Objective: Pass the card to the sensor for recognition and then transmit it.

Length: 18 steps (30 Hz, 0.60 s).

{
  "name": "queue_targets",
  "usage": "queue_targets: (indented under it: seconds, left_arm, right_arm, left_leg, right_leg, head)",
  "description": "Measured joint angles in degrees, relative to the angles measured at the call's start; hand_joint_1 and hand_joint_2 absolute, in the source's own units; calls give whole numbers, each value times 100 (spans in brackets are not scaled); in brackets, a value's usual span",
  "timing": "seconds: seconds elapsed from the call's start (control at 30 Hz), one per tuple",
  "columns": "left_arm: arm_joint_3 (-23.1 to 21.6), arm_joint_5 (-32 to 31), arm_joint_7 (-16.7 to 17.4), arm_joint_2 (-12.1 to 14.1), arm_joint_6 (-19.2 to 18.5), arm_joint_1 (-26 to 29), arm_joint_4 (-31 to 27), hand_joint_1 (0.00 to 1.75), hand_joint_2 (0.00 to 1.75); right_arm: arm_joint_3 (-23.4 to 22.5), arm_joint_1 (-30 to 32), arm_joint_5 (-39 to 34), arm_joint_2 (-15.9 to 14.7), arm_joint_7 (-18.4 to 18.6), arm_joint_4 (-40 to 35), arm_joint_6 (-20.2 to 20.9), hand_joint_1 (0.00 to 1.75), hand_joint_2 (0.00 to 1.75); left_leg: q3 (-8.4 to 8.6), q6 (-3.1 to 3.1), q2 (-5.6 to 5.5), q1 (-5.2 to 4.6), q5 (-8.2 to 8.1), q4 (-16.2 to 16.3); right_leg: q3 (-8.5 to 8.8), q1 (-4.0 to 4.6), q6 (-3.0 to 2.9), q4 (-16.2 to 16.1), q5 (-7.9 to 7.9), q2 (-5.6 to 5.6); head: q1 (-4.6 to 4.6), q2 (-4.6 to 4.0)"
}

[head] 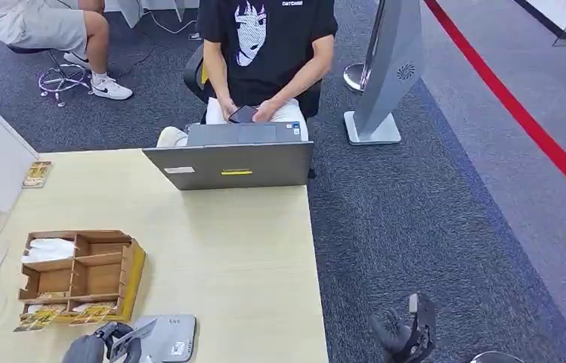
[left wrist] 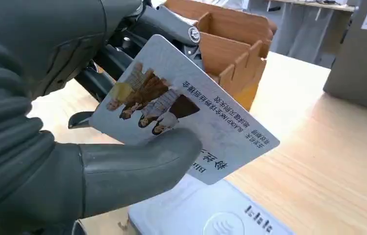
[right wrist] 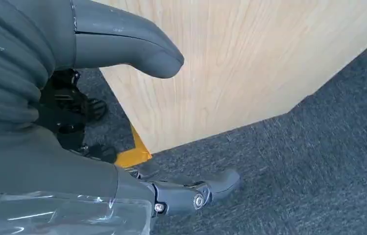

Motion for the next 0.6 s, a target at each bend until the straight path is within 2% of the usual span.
queue_targets:
  seconds: [0.13, 0.37, 0.6]
  left_arm:
    - [-81, 46, 2, 24, -20, -47, 39, 175, 175]
    - [-396, 673, -11, 116, -111, -180, 112, 175, 175]
    - [-540, 730, -17, 164, -116, -256, 157, 175, 175]
  right_arm:
    - [0, -2, 2, 0, 9, 0, 0, 0, 175]
    - [0, -9, 111, 0, 50, 0, 85, 0, 175]
    - [0, -13, 111, 0, 50, 0, 85, 0, 175]
  left_leg:
    - [0, 0, 0, 0, 0, 0]
    - [0, 0, -1, 0, 0, 0]
    - [-1, 0, 0, 0, 0, 0]
  right_leg:
    - [1, 0, 0, 0, 0, 0]
    - [1, 0, 0, 0, 0, -1]
    - [1, 0, 0, 0, 0, 0]
  head:
    - [0, 0]
    - [2, 0]
    - [2, 0]
